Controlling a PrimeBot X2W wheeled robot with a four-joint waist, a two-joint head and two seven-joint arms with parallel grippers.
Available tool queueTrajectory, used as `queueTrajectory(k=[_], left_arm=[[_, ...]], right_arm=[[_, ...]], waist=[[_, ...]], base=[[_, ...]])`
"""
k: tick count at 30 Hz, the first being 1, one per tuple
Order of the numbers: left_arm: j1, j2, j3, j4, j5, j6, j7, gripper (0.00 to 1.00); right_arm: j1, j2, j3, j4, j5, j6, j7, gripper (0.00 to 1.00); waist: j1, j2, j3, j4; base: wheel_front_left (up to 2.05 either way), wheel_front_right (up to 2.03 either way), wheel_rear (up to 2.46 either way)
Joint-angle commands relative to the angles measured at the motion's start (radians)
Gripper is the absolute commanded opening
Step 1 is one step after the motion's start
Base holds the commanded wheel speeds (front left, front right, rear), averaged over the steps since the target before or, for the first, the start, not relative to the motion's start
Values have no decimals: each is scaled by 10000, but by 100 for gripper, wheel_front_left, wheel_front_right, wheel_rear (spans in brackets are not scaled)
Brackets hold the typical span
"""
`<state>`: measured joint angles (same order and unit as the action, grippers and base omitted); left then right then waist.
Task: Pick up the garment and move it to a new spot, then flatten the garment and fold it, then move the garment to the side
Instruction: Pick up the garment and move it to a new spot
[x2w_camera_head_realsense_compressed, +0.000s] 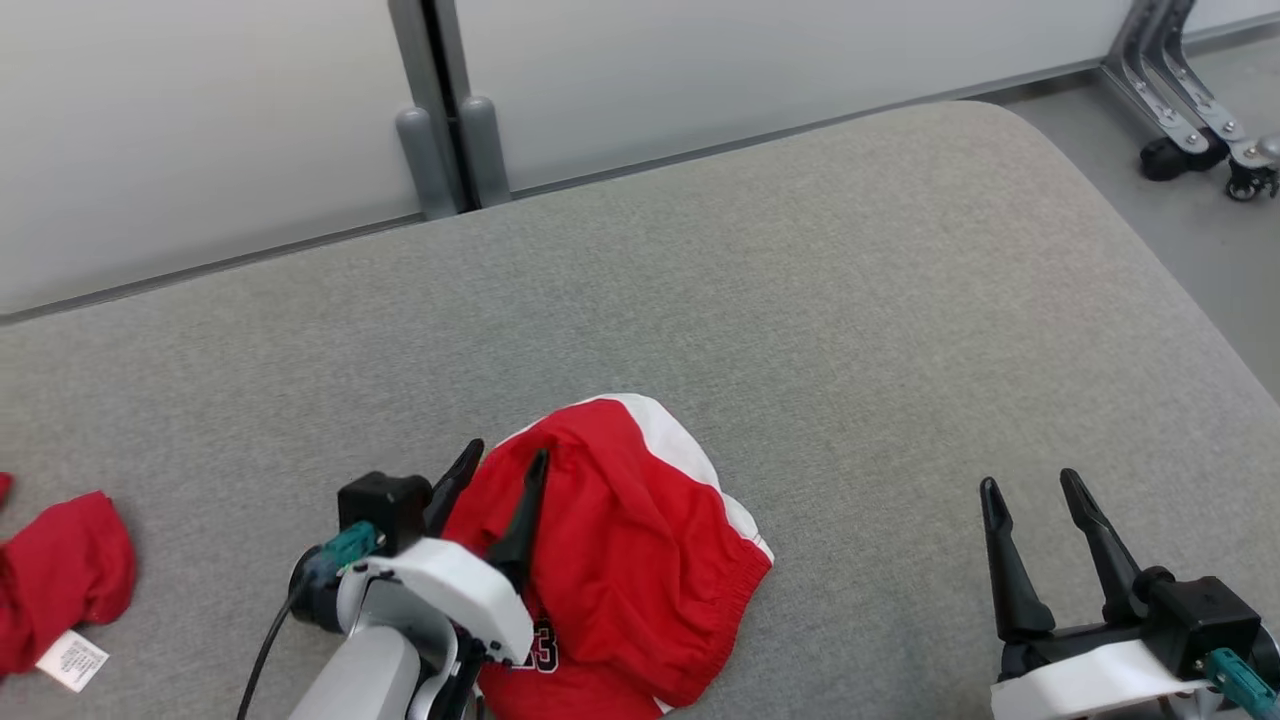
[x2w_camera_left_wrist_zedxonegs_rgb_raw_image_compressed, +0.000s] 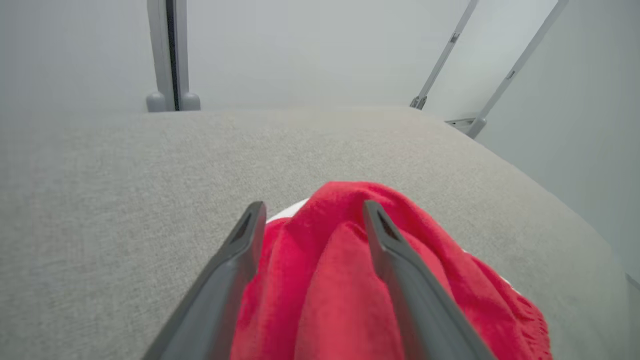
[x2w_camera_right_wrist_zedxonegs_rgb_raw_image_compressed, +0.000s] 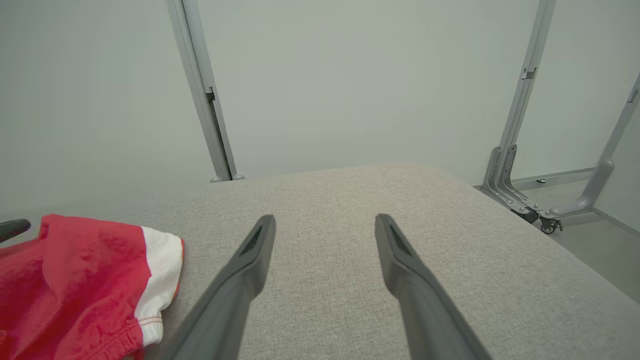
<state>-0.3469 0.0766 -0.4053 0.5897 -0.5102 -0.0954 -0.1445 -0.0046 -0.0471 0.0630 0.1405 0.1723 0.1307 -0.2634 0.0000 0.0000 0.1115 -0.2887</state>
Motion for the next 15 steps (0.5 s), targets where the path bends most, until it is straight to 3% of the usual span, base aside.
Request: queueTrajectory(k=[1, 8, 12, 15], left_arm=[[459, 80, 65, -265, 217, 221, -563, 100], [2697, 378, 732, -2457, 882, 1098, -1214, 100], [3734, 449, 1344, -3337, 1260, 1311, -1212, 100], [4490, 354, 1933, -3857, 1548, 1218, -1213, 100]], right_arm=[[184, -63, -169, -132, -202, 1, -19, 100], [693, -248, -642, -652, -621, 1, -15, 100], [914, -337, -725, -728, -729, 1, -15, 100], [1125, -343, -772, -673, -788, 1, -15, 100]], waist=[[0, 0, -387, 469], [0, 0, -1108, 1581], [0, 0, -1341, 2013], [0, 0, -1543, 2395]], base=[[0, 0, 0], [0, 0, 0], [0, 0, 0], [0, 0, 0]])
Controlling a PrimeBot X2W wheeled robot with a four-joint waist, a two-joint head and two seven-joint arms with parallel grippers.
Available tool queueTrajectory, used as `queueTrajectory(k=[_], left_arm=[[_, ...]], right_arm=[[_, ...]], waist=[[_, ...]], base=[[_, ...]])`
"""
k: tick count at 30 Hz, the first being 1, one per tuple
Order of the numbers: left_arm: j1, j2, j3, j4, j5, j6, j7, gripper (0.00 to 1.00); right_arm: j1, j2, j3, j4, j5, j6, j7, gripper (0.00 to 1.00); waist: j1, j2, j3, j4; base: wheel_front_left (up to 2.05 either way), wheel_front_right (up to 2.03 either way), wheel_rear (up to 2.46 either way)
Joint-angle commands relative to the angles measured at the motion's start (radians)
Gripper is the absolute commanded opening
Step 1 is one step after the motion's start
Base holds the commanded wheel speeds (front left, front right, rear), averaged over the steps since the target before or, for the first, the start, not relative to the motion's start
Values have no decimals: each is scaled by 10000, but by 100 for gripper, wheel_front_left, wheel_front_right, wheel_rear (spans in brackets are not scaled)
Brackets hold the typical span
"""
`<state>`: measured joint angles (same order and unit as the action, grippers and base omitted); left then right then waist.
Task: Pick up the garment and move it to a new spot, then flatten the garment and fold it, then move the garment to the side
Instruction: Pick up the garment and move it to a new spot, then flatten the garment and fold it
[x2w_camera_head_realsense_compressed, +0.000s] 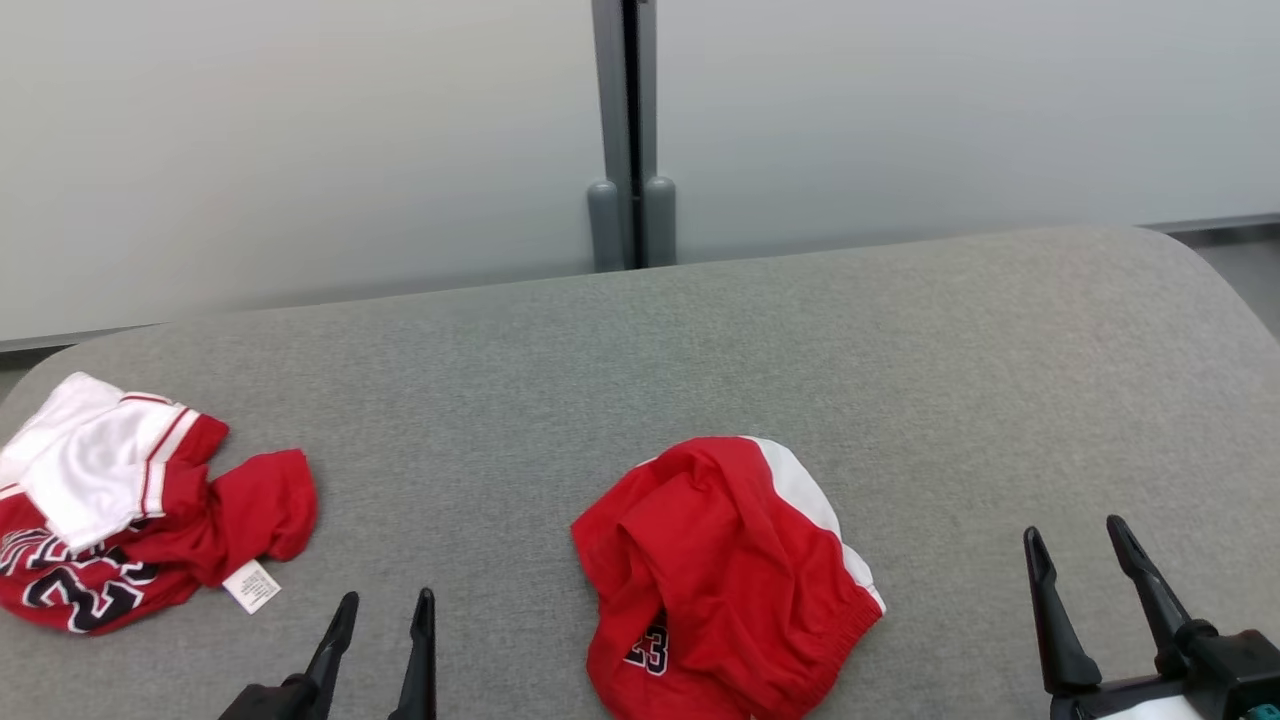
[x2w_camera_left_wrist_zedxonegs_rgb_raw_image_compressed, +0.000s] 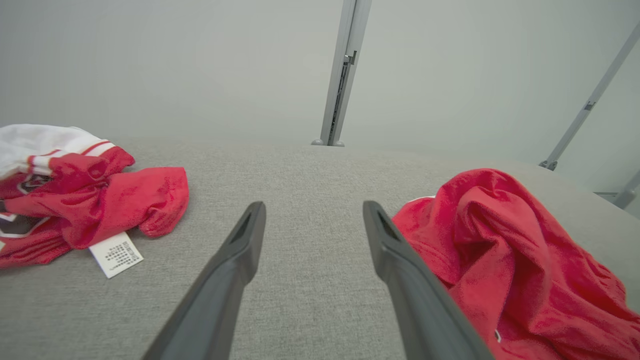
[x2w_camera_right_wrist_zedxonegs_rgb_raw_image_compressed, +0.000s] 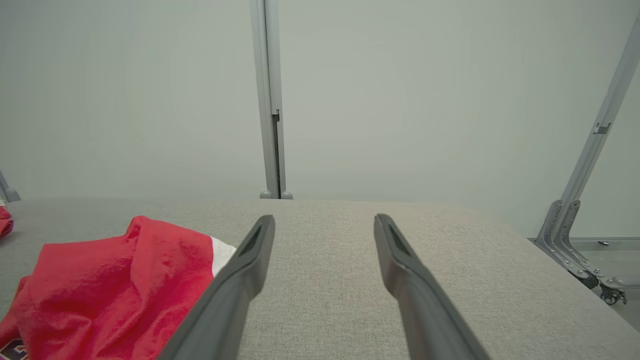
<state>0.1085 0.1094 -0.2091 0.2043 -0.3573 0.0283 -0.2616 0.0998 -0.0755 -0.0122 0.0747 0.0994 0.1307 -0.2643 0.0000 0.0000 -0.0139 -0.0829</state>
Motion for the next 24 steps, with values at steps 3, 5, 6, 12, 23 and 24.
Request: queueTrajectory(k=[3, 5, 6, 12, 23, 24], left_arm=[[461, -116, 521, -205, 321, -139, -32, 100], [712, -201, 900, -282, 493, -189, -35, 100], [817, -256, 1074, -308, 578, -203, -35, 100], [1247, -471, 1864, -578, 934, -550, -34, 100], [1104, -578, 2173, -529, 1114, -943, -35, 100], [1086, -578, 2152, -522, 1098, -948, -35, 100]], right_arm=[[287, -2, -30, 120, -16, 1, -5, 100], [386, 41, -24, 234, 14, 1, -3, 100], [425, 64, -21, 293, 10, 1, -3, 100], [548, 168, -21, 634, 19, 1, -3, 100], [396, 219, 66, 821, 58, 1, -3, 100], [383, 222, 73, 828, 55, 1, -3, 100]], waist=[[0, 0, -466, 629], [0, 0, -566, 740], [0, 0, -598, 790], [0, 0, -693, 984], [0, 0, -644, 1070], [0, 0, -634, 1067]], base=[[0, 0, 0], [0, 0, 0], [0, 0, 0], [0, 0, 0], [0, 0, 0], [0, 0, 0]])
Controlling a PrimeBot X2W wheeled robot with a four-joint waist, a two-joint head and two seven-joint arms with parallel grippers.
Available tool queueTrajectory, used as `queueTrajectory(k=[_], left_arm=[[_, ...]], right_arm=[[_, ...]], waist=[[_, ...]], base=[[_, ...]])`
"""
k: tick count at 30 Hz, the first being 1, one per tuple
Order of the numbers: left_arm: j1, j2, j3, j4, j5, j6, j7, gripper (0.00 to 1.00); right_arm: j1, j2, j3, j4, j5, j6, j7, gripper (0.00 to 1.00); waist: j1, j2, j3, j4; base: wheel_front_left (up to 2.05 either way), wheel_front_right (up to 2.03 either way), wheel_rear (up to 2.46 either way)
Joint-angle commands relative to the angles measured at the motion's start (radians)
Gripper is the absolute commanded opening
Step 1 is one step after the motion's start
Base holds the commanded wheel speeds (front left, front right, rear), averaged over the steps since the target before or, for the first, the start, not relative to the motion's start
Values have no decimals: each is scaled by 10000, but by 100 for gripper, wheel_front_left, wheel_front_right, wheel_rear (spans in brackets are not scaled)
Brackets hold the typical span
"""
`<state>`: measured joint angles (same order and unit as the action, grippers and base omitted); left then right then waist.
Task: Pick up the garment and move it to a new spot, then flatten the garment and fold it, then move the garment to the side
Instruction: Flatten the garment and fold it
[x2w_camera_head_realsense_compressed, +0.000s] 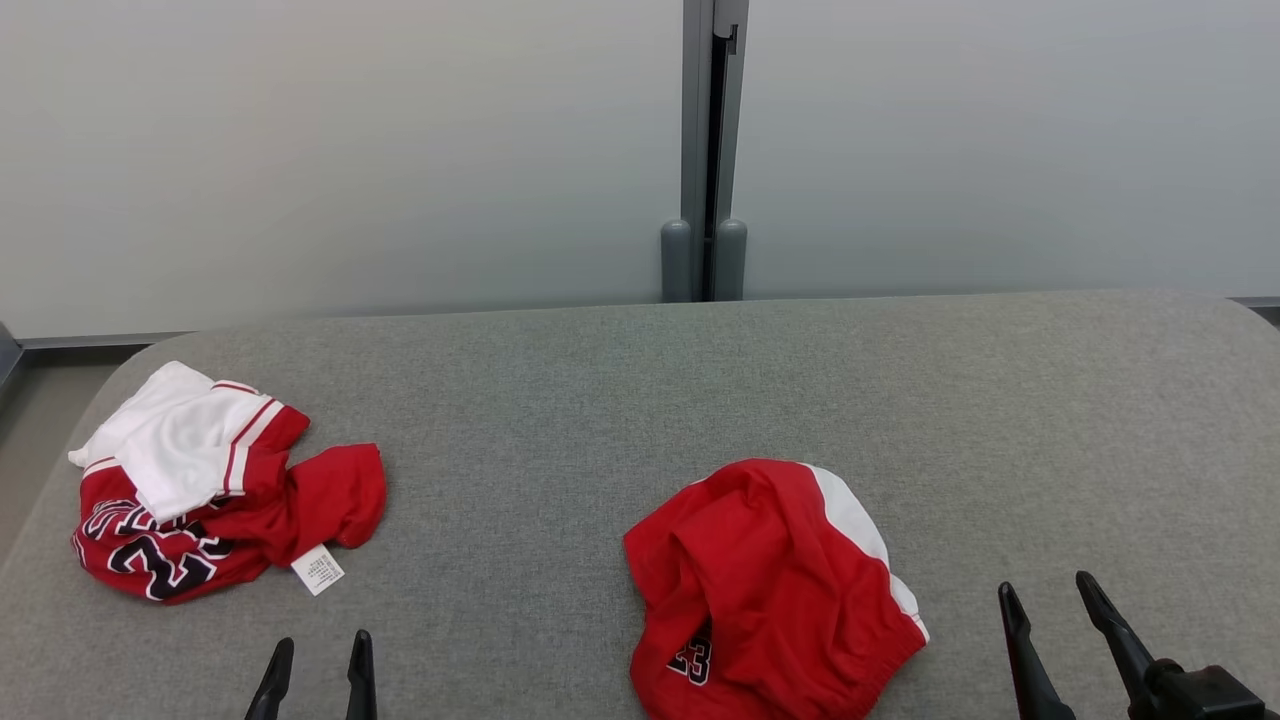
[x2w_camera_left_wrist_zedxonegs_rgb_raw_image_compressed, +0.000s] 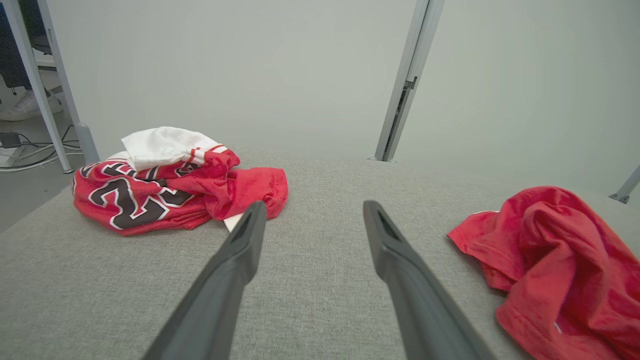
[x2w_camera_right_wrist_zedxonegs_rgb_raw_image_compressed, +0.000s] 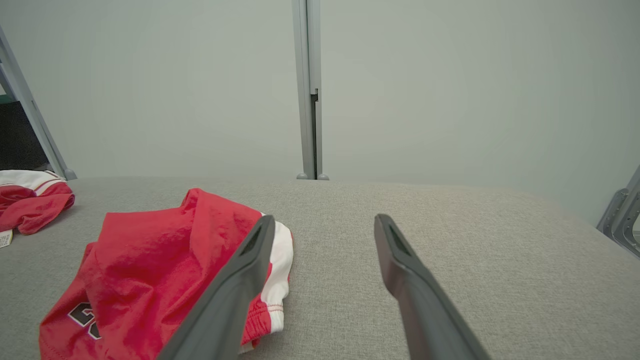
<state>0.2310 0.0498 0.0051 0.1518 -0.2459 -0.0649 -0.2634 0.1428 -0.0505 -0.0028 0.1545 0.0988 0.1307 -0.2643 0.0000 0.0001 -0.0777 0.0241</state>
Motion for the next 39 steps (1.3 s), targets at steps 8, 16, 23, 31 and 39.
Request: queueTrajectory(k=[8, 16, 23, 31, 39], left_arm=[[-321, 17, -175, -116, 130, -33, -18, 100], [-1403, 19, -2558, -1297, 216, -468, -8, 100], [-2963, 24, -5992, -856, -627, -642, 1272, 100], [-4296, 66, -7951, 1854, -1204, -497, 2782, 100], [-4897, 60, -7913, 3947, -632, 683, 3204, 100]], right_arm=[[-168, -19, 76, 68, 49, 1, -3, 100], [-399, -23, 72, -41, 38, 1, -5, 100], [-783, -23, 273, -65, 80, 1, -3, 100], [-1020, -23, 302, -55, 325, 1, -3, 100], [-997, -22, 215, -110, 496, 1, -3, 100]], waist=[[0, -1, 75, -185], [0, -1, 249, -858], [0, -1, 616, -1980], [0, -1, 1149, -3206], [0, -1, 1482, -3630]], base=[[0, 0, 0], [0, 0, 0], [0, 0, 0], [0, 0, 0], [0, 0, 0]])
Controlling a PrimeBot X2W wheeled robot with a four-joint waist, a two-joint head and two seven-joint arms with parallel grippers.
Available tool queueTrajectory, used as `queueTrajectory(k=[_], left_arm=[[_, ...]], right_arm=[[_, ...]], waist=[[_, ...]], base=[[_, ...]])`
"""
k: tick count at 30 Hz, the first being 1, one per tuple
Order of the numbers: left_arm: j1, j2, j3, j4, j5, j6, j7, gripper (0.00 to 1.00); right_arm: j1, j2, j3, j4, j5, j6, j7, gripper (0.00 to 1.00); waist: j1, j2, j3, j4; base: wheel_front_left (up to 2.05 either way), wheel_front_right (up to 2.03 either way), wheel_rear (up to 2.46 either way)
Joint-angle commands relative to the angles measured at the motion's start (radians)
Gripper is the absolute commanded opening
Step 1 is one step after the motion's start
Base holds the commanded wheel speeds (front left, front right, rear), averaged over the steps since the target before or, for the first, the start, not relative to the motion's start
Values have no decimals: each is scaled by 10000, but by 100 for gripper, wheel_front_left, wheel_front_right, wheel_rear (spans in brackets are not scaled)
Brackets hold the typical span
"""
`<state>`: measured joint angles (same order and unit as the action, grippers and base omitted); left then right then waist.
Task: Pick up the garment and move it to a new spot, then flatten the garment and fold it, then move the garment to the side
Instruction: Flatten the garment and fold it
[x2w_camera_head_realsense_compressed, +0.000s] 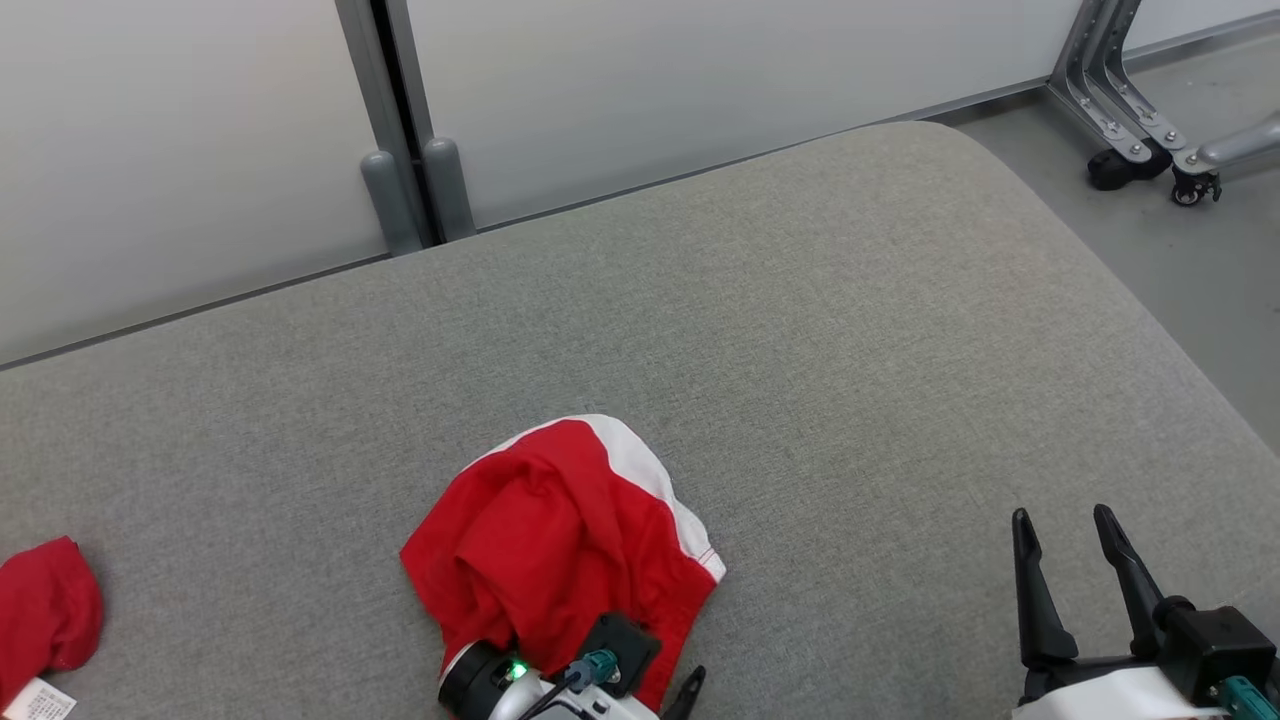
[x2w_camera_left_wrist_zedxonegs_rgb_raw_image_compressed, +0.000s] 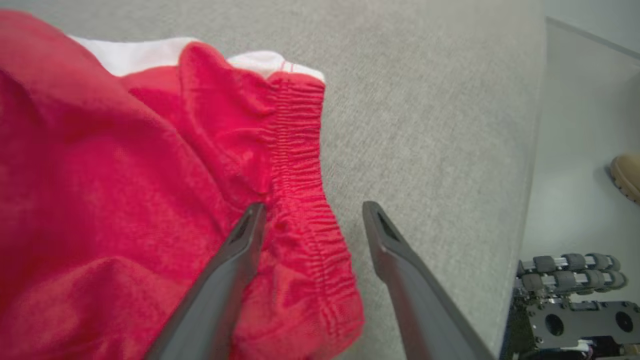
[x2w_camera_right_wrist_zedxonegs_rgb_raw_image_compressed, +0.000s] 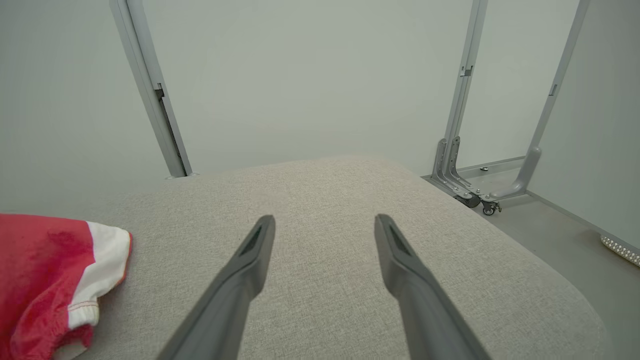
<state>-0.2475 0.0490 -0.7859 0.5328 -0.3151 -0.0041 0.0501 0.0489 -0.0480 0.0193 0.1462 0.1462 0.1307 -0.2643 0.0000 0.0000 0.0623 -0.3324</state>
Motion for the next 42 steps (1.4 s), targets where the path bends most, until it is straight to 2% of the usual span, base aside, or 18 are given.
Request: queueTrajectory(k=[1, 2, 3, 4, 11, 13, 18, 19, 25, 29, 32, 34, 37, 42], left_arm=[[-172, 63, -35, 347, 57, 51, 136, 100], [-248, 65, -16, 514, 25, 93, 161, 77], [-298, 74, 7, 672, 0, 148, 163, 42], [-301, 79, 62, 790, -87, 165, 144, 0], [-769, 32, 525, 110, -891, -20, -401, 0], [-820, 26, 636, -607, -1485, -100, -531, 0], [-1316, 32, 549, -2896, -2932, 139, -777, 0], [-1316, 32, 549, -2896, -2932, 139, -777, 0], [-2088, 35, 171, -5155, -4694, 889, -1230, 0], [-2840, 33, 52, -5916, -5909, 1545, -1981, 0], [-3226, 39, 86, -6374, -7389, 2075, -2674, 0], [-3528, 37, 203, -6508, -8074, 2426, -2972, 0], [-3516, 40, 499, -6220, -8540, 2879, -3133, 0], [-2247, 37, 2052, -5276, -8620, 3096, -3140, 0]], right_arm=[[-87, -47, -6, -19, 29, 1, -3, 100], [-117, -47, -9, -12, 47, 1, -3, 100], [-143, -48, -21, -7, 77, 1, -3, 100], [-166, -48, -47, -11, 106, 1, -3, 100], [-212, -48, -75, 24, 139, 1, -3, 100], [-212, -48, -58, 41, 146, 1, -3, 100], [-203, -47, 59, 117, 157, 1, -3, 100], [-203, -47, 59, 117, 157, 1, -3, 100], [-246, -47, 135, 143, 208, 1, -3, 100], [-330, -49, 180, 185, 223, 1, -3, 100], [-351, -49, 235, 190, 279, 1, -3, 100], [-370, -47, 248, 189, 312, 1, -3, 100], [-346, -47, 212, 214, 344, 1, -3, 100], [-221, -46, 115, 248, 334, 1, -3, 100]], waist=[[0, 0, 103, -75], [0, 0, 116, -83], [0, 0, 123, -85], [0, 0, 126, -75], [0, 0, 61, 98], [0, 0, 29, 128], [0, 0, -125, 98], [0, 0, -125, 98], [0, 0, -236, -35], [0, 0, -271, -153], [0, 0, -267, -240], [0, 0, -234, -263], [0, 0, -168, -238], [0, 0, -51, -2]], base=[[0, 0, 0], [0, 0, 0], [0, 0, 0], [0, 0, 0], [0, 0, 0], [0, 0, 0], [0, 0, 0], [0, 0, 0], [0, 0, 0], [0, 0, 0], [0, 0, 0], [0, 0, 0], [0, 0, 0], [0, 0, 0]])
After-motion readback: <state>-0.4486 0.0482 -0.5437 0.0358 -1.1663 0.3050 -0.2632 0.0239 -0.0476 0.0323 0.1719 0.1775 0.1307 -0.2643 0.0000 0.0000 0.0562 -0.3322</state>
